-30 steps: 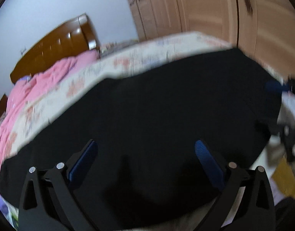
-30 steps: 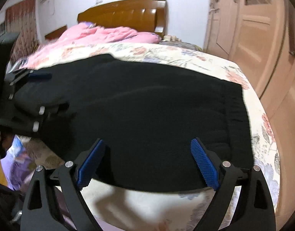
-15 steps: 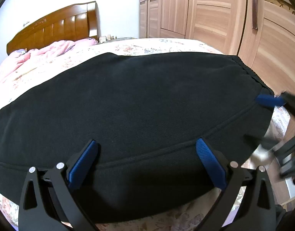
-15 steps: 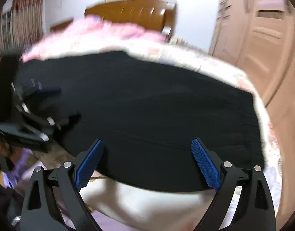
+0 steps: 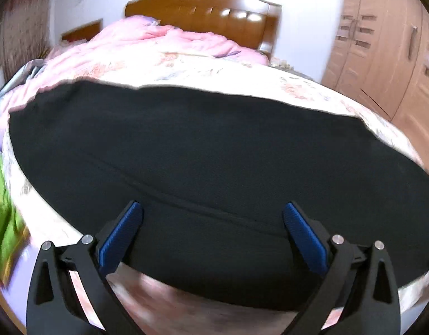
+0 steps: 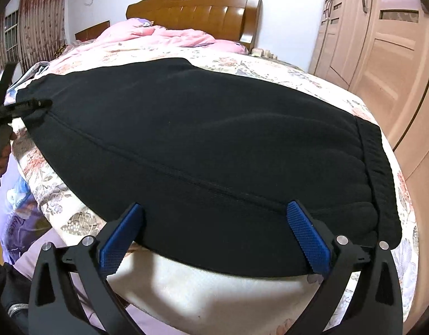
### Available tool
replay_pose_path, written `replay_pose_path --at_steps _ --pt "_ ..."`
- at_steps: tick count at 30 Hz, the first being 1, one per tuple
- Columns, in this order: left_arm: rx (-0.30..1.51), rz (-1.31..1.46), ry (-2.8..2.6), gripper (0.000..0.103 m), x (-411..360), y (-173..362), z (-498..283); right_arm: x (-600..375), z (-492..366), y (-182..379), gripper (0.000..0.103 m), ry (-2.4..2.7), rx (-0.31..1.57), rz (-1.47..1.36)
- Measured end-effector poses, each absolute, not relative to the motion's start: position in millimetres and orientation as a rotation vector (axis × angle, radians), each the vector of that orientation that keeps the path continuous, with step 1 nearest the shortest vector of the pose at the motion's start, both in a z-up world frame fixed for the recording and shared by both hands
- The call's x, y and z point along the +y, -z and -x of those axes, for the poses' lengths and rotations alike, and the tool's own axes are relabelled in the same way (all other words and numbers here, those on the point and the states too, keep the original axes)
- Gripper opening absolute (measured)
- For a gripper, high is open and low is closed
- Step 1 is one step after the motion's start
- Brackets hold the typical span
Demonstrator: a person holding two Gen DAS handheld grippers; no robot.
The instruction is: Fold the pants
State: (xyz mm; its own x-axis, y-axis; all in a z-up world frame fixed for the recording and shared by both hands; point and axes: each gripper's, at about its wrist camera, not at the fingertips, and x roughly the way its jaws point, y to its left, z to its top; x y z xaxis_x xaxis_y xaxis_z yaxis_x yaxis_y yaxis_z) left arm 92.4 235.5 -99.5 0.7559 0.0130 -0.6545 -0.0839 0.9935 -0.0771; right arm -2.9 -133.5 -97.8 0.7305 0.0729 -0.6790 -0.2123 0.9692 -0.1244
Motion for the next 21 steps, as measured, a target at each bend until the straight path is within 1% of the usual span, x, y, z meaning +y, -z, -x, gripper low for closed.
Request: replay_pose_path --at_steps 2,4,7,10,12,14,16,17,18,21 --pt "0.724 0.033 -0.076 0.101 225.4 99.6 -89.2 -132.3 -0.1 93.2 0.099 -0.159 0.786 0.199" --pt "0.746 0.066 -0.070 0.101 227.4 90.7 -87.3 -131.5 -1.3 84.4 0.098 -0.144 0.822 0.206" --pt "0.661 0.058 -0.103 0.101 243.9 65.6 -79.6 -118.5 -0.7 56.3 0.098 -0.179 0.728 0.195" --pt "0.681 0.037 -0.213 0.101 278.1 59.6 -99.9 -88.2 -18.3 42.9 0.098 -0.235 0.682 0.217" --pt "0.754 0.092 -0.285 0.101 311.5 73.4 -115.5 -69.2 -33.7 49.2 0.098 -0.224 0.688 0.256" --pt "0.805 0.129 -0.344 0.101 338.7 97.3 -116.6 -61.6 -49.0 65.4 0.098 -0.201 0.745 0.241" --pt "0.742 0.115 -0.313 0.102 341.8 104.5 -103.2 -65.4 -55.3 88.2 0.098 -0.201 0.794 0.208" --pt "0.731 0.090 -0.313 0.102 339.5 106.2 -97.7 -77.5 -54.1 92.1 0.099 -0.231 0.775 0.122" --pt "0.723 0.075 -0.314 0.102 338.2 106.2 -96.4 -83.1 -53.2 94.2 0.099 -0.249 0.770 0.103" --pt "0.739 0.096 -0.318 0.102 340.6 93.1 -95.5 -79.2 -55.1 94.4 0.099 -0.241 0.790 0.133"
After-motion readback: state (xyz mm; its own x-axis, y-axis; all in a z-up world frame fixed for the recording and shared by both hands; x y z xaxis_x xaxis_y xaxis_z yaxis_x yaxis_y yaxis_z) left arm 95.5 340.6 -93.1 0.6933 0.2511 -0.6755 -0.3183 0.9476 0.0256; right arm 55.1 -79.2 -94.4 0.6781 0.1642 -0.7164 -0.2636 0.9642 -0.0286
